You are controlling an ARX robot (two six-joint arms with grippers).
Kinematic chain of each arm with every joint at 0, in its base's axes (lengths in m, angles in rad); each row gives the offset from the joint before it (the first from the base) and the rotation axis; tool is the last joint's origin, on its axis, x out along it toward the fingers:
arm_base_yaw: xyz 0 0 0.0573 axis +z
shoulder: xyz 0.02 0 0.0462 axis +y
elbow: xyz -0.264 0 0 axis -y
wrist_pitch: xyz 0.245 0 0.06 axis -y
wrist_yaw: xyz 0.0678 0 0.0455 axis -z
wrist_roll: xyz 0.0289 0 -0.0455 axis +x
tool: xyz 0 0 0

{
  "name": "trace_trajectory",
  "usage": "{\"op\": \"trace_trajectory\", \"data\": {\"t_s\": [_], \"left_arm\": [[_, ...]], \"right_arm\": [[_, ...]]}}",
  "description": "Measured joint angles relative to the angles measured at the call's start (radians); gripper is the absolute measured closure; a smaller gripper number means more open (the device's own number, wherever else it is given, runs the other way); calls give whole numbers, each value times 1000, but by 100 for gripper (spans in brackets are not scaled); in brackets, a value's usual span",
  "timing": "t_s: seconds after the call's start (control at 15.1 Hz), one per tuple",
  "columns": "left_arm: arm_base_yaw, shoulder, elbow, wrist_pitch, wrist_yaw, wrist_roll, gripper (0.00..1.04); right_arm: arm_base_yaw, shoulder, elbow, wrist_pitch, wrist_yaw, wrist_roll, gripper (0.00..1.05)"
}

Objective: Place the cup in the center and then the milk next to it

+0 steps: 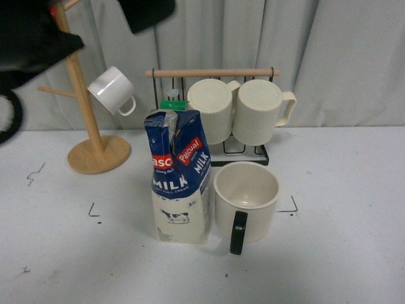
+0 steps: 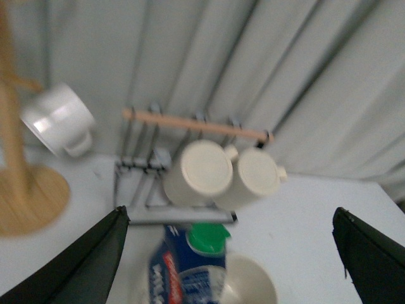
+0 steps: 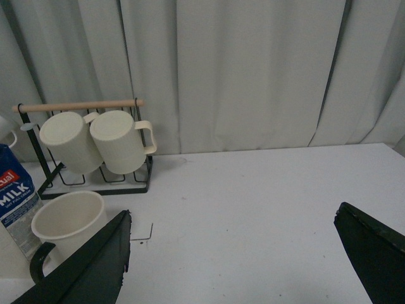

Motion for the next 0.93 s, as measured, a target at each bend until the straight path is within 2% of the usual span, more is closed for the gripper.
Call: {"op": "trace_trajectory", "data": {"t_s": [0.07, 0.13, 0.26, 0.33, 0.53, 0.6, 0.66, 0.93], "left_arm": [[20, -93, -58, 66, -99, 86, 17], [94, -243, -136, -14, -116, 207, 29], [286, -507, -282, -161, 6, 333, 53], [323, -594, -320, -140, 46, 358, 65], [360, -684, -431, -134, 106, 384, 103], [413, -710, -459, -140, 172, 386, 103], [459, -743, -477, -138, 182, 385, 103], [451, -850, -548, -177, 200, 386, 103]], "right_arm": [[0, 0, 0, 0, 0, 0, 6], [0, 0, 0, 0, 0, 0, 6], [0, 0, 0, 0, 0, 0, 6], [0, 0, 0, 0, 0, 0, 6], [0, 0, 0, 0, 0, 0, 6], [0, 0, 0, 0, 0, 0, 6], [0, 0, 0, 0, 0, 0, 6], [0, 0, 0, 0, 0, 0, 6]]}}
